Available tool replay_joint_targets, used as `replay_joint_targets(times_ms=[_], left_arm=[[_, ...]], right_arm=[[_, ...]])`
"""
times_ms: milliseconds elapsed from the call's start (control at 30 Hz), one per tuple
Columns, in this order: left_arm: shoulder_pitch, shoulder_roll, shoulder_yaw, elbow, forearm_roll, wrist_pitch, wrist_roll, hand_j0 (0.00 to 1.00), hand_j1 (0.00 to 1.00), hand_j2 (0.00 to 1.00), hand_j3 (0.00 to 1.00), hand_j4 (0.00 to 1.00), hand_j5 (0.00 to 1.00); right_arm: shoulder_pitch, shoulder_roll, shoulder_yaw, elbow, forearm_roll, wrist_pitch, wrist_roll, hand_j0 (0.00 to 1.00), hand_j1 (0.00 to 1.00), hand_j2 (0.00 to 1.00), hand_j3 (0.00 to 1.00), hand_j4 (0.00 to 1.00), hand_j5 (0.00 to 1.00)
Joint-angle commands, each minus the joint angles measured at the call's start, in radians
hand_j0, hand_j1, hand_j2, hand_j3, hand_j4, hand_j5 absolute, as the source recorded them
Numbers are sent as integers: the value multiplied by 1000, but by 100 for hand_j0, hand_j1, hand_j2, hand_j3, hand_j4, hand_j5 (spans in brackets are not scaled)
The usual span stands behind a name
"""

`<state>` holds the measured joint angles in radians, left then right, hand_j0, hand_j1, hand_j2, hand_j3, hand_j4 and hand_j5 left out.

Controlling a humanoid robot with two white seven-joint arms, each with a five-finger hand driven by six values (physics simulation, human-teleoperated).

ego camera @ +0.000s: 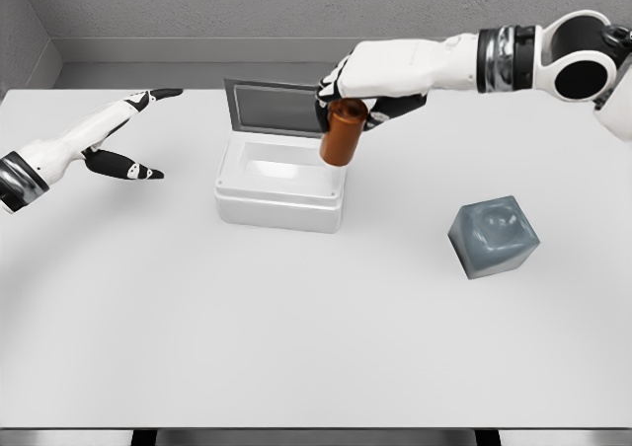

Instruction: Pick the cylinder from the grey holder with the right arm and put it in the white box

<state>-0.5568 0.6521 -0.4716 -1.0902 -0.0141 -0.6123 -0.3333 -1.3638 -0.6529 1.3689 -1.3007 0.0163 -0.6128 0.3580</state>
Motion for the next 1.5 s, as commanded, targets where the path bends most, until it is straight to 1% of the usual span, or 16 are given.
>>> replay_joint_targets(times_ms=[0,67,233,300,467,733,800,933,1333,1467], left_arm=[[0,0,1,0,8,1,0,100,100,100,100,100,100],[0,1,1,0,8,1,0,100,100,100,100,100,100],[0,0,1,0,8,1,-10,100,100,100,100,100,100],[2,0,2,0,8,1,-10,100,100,100,100,100,100],[0,1,2,1,8,1,-10,100,100,100,100,100,100],[0,1,2,1,8,1,-10,100,100,100,100,100,100],[0,1,2,1,8,1,-10,100,100,100,100,100,100],[0,1,2,1,8,1,-12,100,100,100,100,100,100],[0,1,2,3,8,1,-16,100,100,100,100,100,100],[2,1,2,1,8,1,-16,100,100,100,100,100,100]], right_arm=[[0,6,-1,32,-4,2,-1,44,44,44,44,44,44],[3,19,-1,49,-4,2,-1,44,44,44,44,44,44],[5,53,7,49,-4,2,1,44,44,44,44,44,44],[6,68,12,63,-4,2,4,44,44,44,44,44,44],[37,67,12,70,4,2,7,44,44,44,44,44,44],[32,64,-1,75,1,2,9,43,43,43,43,43,43],[34,65,-1,98,1,2,9,43,43,43,43,43,43],[34,67,-1,106,2,2,9,43,43,43,43,43,43],[32,70,-1,109,-2,2,9,43,43,43,43,43,43],[31,84,-1,107,-2,2,9,43,43,43,43,43,43]])
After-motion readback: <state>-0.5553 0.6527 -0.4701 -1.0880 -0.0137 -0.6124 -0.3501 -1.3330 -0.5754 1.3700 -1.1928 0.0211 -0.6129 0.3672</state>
